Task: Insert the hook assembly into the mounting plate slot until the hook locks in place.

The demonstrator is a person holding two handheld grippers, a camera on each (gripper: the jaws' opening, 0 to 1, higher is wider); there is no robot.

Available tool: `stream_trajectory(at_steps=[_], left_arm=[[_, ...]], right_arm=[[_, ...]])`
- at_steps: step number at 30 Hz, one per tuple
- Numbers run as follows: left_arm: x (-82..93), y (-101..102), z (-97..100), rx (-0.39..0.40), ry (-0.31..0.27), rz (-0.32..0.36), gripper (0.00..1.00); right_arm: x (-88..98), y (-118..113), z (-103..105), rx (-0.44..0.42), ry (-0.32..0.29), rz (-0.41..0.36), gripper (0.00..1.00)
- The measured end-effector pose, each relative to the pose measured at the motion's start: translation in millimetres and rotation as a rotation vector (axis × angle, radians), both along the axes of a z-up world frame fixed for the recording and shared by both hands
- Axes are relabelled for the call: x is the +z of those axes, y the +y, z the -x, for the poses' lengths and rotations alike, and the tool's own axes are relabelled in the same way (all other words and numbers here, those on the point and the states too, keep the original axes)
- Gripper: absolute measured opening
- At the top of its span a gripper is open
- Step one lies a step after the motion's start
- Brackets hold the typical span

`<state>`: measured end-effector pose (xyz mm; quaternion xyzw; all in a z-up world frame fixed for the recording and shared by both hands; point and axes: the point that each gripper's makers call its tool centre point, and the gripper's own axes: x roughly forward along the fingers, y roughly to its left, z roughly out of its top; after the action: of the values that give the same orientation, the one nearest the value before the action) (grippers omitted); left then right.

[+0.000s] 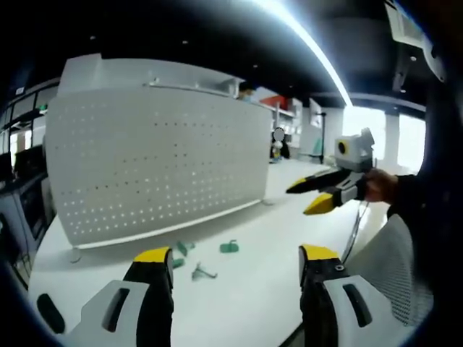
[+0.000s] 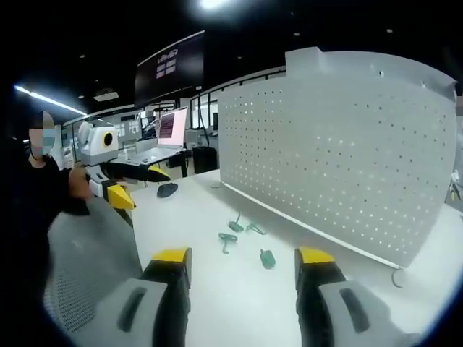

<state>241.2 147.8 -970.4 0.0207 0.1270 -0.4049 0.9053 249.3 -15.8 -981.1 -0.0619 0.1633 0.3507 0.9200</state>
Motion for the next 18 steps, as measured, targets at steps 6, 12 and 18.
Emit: stream_trajectory(at_steps=[6, 12, 18], left_arm=[[-1.1, -1.1, 0.7, -0.006, 0.002, -0.004, 0.71], [-3.6, -2.0, 1.4, -0.010, 0.011, -0.012, 0.71], [-6.8, -7.4, 4.1, -0.036, 0.018, -0.031, 0.71]], right_arm=[[-1.2, -0.1, -1.1, 0.002, 0.003, 0.002, 0.55], [0.7, 0.3, -1.1, 0.001, -0.002, -0.008, 0.55], [1.4, -6.9, -1.1, -0.017, -0.005, -0.017, 0.55]])
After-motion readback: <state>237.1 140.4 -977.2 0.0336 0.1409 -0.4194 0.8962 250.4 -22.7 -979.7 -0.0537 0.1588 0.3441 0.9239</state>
